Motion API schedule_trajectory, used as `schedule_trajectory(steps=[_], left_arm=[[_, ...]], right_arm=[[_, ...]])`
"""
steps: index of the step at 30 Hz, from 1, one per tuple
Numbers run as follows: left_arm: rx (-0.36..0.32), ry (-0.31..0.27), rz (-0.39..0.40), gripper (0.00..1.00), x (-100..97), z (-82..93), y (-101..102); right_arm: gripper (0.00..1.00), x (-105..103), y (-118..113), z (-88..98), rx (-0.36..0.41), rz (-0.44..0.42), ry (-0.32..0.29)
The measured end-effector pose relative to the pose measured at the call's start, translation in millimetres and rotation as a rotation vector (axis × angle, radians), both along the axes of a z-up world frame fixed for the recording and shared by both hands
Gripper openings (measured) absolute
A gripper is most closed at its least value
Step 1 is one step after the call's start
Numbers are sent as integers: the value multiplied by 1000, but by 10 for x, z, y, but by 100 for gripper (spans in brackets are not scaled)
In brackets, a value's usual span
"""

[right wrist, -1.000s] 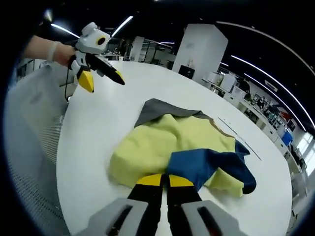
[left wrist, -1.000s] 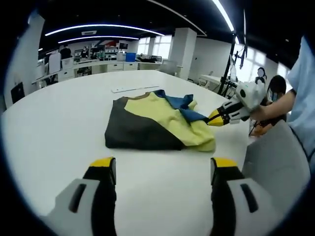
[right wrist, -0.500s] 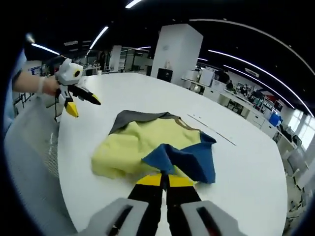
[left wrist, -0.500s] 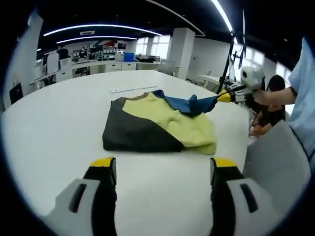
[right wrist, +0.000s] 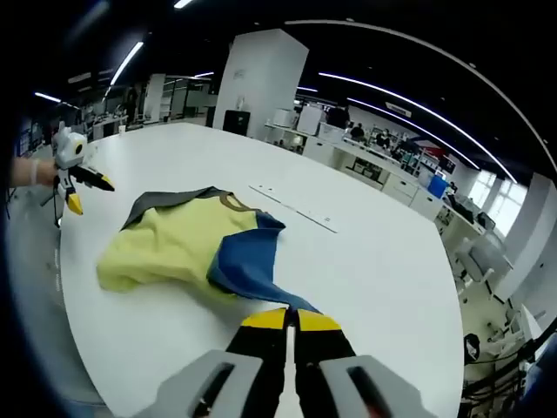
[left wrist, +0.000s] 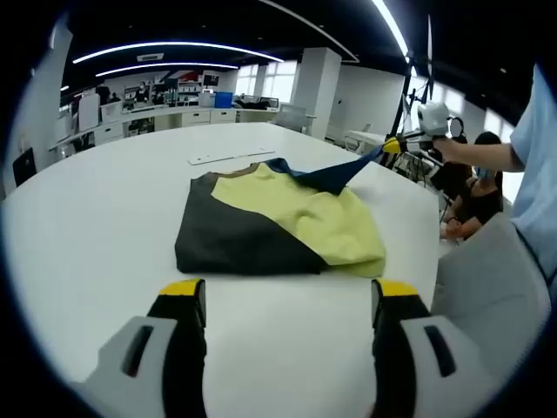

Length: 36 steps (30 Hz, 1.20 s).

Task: Fold the garment on the visible template until the final outline fits inside the template.

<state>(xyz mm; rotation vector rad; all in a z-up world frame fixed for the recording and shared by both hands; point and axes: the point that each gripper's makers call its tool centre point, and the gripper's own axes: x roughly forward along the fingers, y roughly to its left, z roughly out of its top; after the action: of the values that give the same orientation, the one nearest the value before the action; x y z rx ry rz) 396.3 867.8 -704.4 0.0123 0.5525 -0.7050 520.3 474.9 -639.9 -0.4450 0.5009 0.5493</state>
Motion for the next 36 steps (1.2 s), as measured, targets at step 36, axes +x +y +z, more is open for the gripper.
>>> schedule_trajectory(steps=[36], left_arm=[[5,53,9,74,96,-187,-52]], right_arm=[[0,371,-1553,-425,46,-377,335]])
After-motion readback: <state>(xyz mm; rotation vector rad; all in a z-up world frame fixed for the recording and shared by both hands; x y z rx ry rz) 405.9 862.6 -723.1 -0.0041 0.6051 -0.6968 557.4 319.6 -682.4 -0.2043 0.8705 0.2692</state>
